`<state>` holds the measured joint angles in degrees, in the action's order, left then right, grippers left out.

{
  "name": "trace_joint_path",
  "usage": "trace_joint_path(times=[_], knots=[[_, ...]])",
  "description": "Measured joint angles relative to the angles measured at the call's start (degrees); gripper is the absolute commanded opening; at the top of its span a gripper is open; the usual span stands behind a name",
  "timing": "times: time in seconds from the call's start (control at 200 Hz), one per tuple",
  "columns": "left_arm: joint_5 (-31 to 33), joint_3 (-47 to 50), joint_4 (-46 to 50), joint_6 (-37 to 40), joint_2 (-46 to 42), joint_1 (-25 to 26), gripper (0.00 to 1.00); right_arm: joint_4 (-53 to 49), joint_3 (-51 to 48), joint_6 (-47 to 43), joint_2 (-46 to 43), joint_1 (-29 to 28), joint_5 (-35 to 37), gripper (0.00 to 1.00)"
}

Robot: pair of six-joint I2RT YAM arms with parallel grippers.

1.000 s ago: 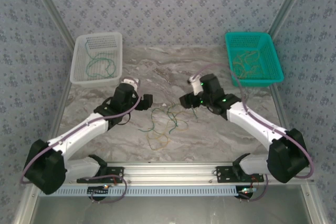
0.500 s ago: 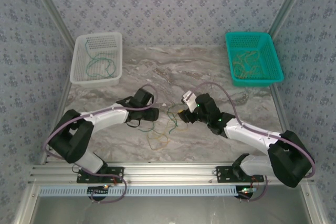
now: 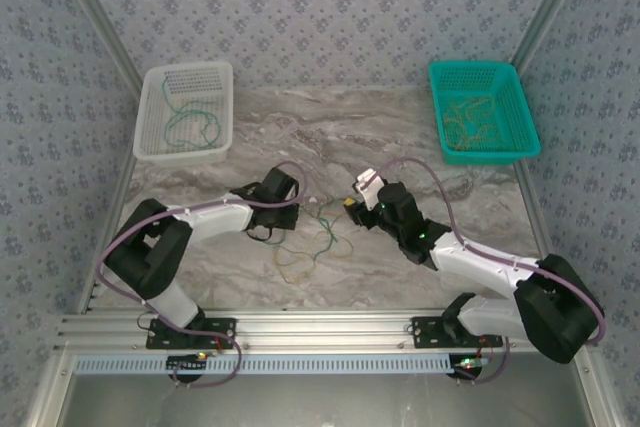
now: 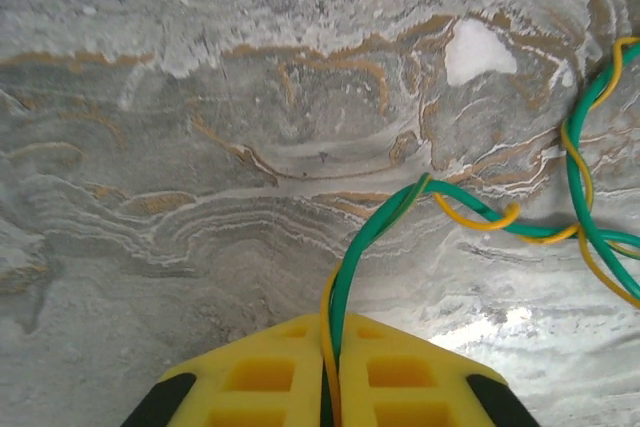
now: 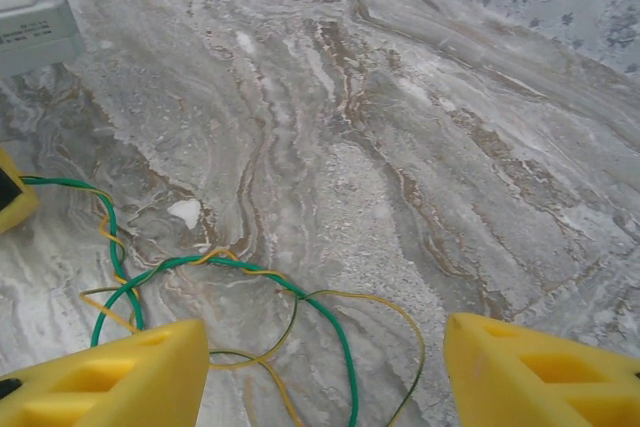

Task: Untangle the cables

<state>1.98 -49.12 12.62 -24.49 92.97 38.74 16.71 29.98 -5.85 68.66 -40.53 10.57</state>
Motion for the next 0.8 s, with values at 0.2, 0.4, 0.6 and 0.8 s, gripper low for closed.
trace_joint_path(times=[0.2,0.4,0.6,0.8], knots=[[2.3,-3.0,6.8,0.7,-6.3,0.0,0.00,1.1,-1.0,0.3,-1.6,0.0,2.6,0.67],[7.4,-5.0,13.6,0.7,-15.3,0.0,0.00,3.1,-4.2,1.0,-6.4,0.0,5.2,0.69],[14.4,-7.6,18.5,1.5,-16.8,0.1,0.00,4.2,-5.7,2.0,-9.8,0.6,7.0,0.70],[16.4,-7.6,16.9,3.8,-21.9,1.5,0.00,4.5,-6.3,2.6,-11.6,1.2,8.1,0.72]])
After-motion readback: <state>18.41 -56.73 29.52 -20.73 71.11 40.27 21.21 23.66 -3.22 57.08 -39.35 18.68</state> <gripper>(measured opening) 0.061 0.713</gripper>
